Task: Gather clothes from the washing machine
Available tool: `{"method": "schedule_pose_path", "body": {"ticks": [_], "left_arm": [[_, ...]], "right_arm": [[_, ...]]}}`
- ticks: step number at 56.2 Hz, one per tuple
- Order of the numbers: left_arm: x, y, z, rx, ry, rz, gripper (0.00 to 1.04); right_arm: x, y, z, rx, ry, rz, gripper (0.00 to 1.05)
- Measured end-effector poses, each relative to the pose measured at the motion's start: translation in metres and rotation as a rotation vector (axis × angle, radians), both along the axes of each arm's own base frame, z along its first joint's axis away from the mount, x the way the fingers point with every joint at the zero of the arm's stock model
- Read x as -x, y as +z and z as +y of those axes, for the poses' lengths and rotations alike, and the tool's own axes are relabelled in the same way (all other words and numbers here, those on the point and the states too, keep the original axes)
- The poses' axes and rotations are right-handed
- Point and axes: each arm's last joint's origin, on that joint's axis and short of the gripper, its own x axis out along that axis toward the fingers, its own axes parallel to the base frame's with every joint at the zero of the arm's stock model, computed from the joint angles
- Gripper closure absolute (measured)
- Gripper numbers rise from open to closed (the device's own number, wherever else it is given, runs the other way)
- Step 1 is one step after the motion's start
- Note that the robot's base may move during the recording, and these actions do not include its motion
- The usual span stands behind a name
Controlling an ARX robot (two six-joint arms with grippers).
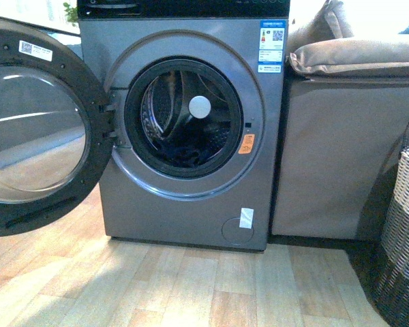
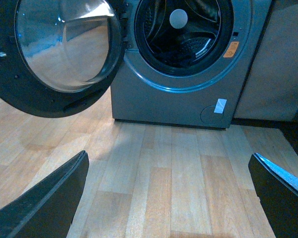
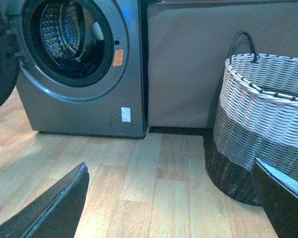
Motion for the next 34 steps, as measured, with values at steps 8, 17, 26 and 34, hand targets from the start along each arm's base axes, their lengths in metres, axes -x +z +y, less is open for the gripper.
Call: {"method": "schedule_pose_path", "body": {"ticks": [8,17,26,34], "left_arm": [[0.0000,0.0000,0.0001,0.000,0.003,0.000,0.07],[0.0000,0.0000,0.0001,0.000,0.002,0.000,0.07],[-0.0001,-0.0001,0.0000,0.000,0.000,0.001,0.07],[0.0000,0.0001,0.0000,0.000,0.001,-0.001,0.07]], "right_arm": [[0.0000,0.0001,0.0000,0.000,0.000,-0.001,0.07],[0.0000,0.0000,0.0000,0.000,0.000,0.000,0.07],[0.0000,0.0000,-0.0001,0.000,-0.002,0.000,0.07],[0.0000,0.0000,0.0000,0.000,-0.001,0.000,0.07]]}}
